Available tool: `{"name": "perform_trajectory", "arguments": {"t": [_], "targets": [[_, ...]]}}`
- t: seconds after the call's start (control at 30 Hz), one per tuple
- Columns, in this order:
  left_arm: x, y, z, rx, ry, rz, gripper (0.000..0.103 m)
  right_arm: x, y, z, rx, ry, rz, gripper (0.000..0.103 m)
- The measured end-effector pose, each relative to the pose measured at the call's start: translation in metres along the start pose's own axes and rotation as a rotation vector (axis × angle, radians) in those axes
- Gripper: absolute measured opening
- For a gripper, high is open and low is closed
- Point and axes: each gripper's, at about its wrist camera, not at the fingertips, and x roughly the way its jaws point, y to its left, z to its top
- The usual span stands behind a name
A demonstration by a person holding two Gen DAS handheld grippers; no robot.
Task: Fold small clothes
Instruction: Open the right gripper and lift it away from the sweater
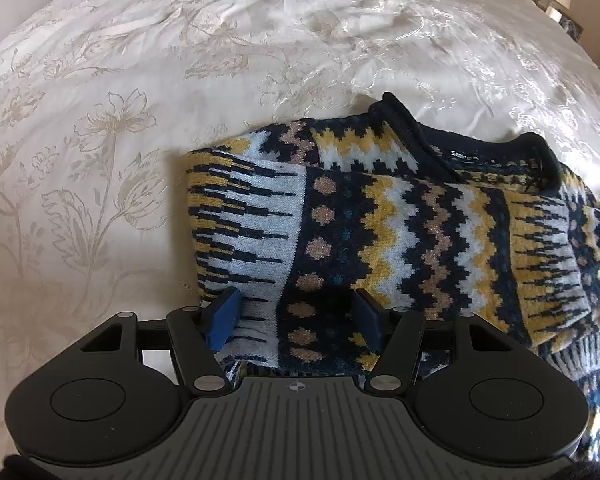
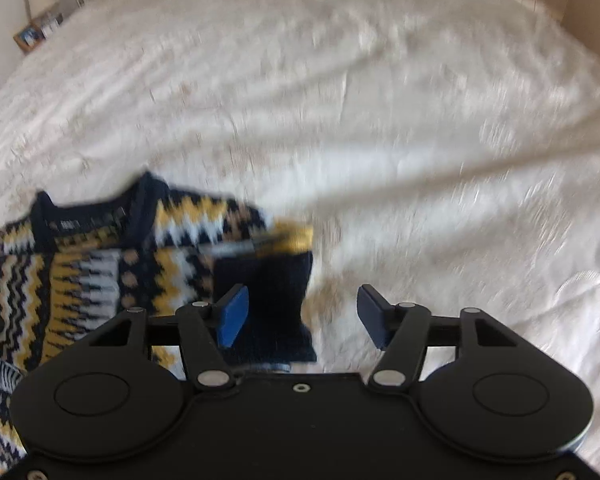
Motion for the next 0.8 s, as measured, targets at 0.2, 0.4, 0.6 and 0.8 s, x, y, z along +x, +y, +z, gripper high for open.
{"name": "perform_trajectory", "arguments": {"t": [0.2, 0.4, 0.6, 0.8], "targets": [[0.001, -0.001, -0.003, 0.031, -0.012, -0.017, 0.064, -0.058, 0.024, -0.007, -0.099, -0.340, -0.054, 0.102], [0.001, -0.004, -0.005, 0.045, -0.026, -0.023, 0.071, -0.044, 0.048, 0.000, -0.116, -0.213, -0.254, 0.102], [0.001, -0.012, -0.011, 0.064, -0.061, 0.022, 0.072, -0.036, 0.044, -0.008, -0.064, -0.181, -0.270, 0.098], [0.001, -0.015, -0.010, 0.051, -0.072, 0.045, 0.072, -0.032, 0.037, -0.016, -0.028, -0.180, -0.293, 0.100]]}}
